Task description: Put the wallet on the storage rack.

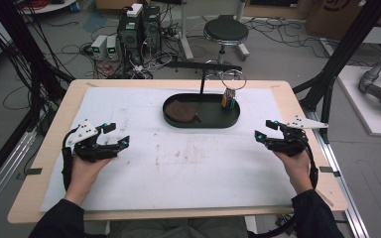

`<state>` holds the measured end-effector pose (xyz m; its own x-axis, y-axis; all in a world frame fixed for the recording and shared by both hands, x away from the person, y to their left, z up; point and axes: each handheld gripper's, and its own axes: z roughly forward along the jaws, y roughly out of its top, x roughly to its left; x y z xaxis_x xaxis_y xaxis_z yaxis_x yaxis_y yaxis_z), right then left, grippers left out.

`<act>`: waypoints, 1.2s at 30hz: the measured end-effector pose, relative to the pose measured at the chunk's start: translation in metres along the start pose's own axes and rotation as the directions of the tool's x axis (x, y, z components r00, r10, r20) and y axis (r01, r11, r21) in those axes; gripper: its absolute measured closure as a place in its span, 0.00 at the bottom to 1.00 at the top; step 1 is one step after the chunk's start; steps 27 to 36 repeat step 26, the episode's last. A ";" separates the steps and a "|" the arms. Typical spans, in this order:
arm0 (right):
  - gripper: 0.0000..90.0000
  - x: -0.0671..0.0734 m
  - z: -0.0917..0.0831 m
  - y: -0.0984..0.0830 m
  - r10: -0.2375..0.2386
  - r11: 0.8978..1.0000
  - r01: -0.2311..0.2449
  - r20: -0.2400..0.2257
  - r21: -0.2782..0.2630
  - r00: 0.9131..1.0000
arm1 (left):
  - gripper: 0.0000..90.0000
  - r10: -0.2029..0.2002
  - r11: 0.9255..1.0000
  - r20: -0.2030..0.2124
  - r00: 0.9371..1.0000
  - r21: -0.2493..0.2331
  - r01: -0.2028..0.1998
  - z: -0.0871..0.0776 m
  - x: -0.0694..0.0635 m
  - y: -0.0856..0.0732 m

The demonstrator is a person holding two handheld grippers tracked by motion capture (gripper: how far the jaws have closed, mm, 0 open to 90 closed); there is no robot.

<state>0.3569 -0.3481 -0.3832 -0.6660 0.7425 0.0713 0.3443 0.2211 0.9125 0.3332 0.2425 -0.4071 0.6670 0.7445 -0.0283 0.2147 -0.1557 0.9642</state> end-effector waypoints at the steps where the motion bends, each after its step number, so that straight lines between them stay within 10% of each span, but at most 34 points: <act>1: 0.33 0.000 0.000 0.000 -0.001 1.000 0.001 0.000 0.001 1.000 | 0.27 0.003 1.000 0.000 1.000 0.004 -0.003 0.000 0.000 0.000; 36: 0.32 0.000 -0.002 -0.002 0.006 1.000 -0.006 -0.006 0.007 1.000 | 0.27 0.012 1.000 0.005 1.000 0.018 -0.012 0.012 -0.001 -0.001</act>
